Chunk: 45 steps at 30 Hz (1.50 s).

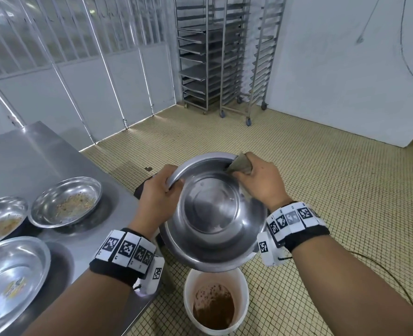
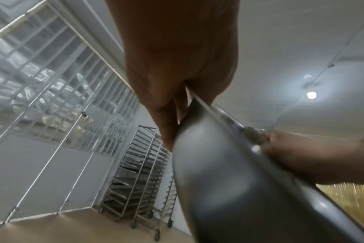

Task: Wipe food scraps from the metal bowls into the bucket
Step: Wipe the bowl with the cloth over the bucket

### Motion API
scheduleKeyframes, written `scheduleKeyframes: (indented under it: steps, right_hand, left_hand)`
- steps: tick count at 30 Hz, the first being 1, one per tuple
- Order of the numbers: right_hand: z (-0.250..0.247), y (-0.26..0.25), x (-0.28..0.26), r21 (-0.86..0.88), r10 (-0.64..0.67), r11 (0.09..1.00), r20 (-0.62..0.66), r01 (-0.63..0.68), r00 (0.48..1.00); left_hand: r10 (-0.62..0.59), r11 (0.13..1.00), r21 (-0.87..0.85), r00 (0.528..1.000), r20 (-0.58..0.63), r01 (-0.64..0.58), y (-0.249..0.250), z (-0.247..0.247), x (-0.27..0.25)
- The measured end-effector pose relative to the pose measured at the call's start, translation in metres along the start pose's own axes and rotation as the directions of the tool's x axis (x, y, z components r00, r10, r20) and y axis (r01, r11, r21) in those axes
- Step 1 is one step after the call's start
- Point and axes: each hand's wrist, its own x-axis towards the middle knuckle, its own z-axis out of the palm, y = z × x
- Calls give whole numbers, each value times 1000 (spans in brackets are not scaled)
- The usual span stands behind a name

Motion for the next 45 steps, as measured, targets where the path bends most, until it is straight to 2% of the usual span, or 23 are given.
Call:
scheduleKeyframes:
  steps: [2, 4, 6, 9, 12, 18, 22, 25, 28, 30, 33, 36, 37, 39, 41, 43, 45]
  right_hand:
    - [2, 3, -6, 170, 102, 980, -8, -99, 995]
    - [7, 6, -12, 341, 201, 920, 7, -191, 980]
    - [11, 9, -15, 383, 230, 899, -5, -210, 973]
    - [6, 7, -16, 370, 163, 917, -8, -148, 987]
    - [-1, 4, -13, 248, 44, 968, 12, -46, 999]
    - [-6, -12, 2, -51, -144, 987, 145, 153, 979]
    - [-8, -19, 6, -96, -115, 987, 104, 125, 988]
    - [-5, -11, -2, 47, 15, 999, 44, -17, 999]
    - [2, -2, -14, 195, 147, 969, 35, -150, 989]
    - [2, -2, -13, 152, 136, 979, 14, -137, 991]
    - [-6, -10, 3, -49, 37, 998, 4, -37, 999]
    - [-13, -16, 11, -160, 2, 987, 27, 3, 1000]
    - [-14, -17, 9, -124, 9, 992, 13, -7, 1000]
    - [-10, -13, -2, 66, 102, 993, -5, -102, 995]
    - [-1, -8, -15, 199, 194, 960, 34, -197, 980]
    - [6, -3, -17, 169, 195, 966, 26, -197, 980]
    - [4, -5, -7, 38, 139, 990, -22, -138, 990]
  left_hand:
    - [-51, 998, -47, 995, -89, 47, -2, 1, -2]
    - [-100, 991, -107, 979, -179, 82, -5, 2, -4]
    - [-114, 988, -121, 975, -190, 92, -6, 2, -5]
    - [-86, 996, 18, 995, -46, 86, -4, -5, 1]
    - [-37, 991, 129, 993, 111, 23, -3, -13, 16]
    - [63, 990, 108, 960, 273, -95, 8, -12, 30]
    - [94, 988, 102, 973, 211, -118, 7, -8, 27]
    - [65, 994, 87, 993, 95, -73, 3, -11, 26]
    - [5, 998, 66, 1000, -15, -4, -2, -15, 25]
    - [17, 993, 115, 1000, 18, -18, -2, -12, 23]
    - [30, 990, 135, 995, 92, -43, 3, -5, 20]
    - [46, 993, 103, 995, 91, -55, 7, -2, 20]
    - [45, 994, 98, 997, 63, -51, 8, -4, 21]
    - [21, 998, 67, 999, -25, -19, 6, -8, 22]
    - [-20, 1000, 12, 996, -91, 22, 3, -13, 22]
    - [-4, 999, 42, 997, -79, 8, 2, -14, 21]
    - [26, 995, 96, 1000, -6, -25, 3, -10, 18]
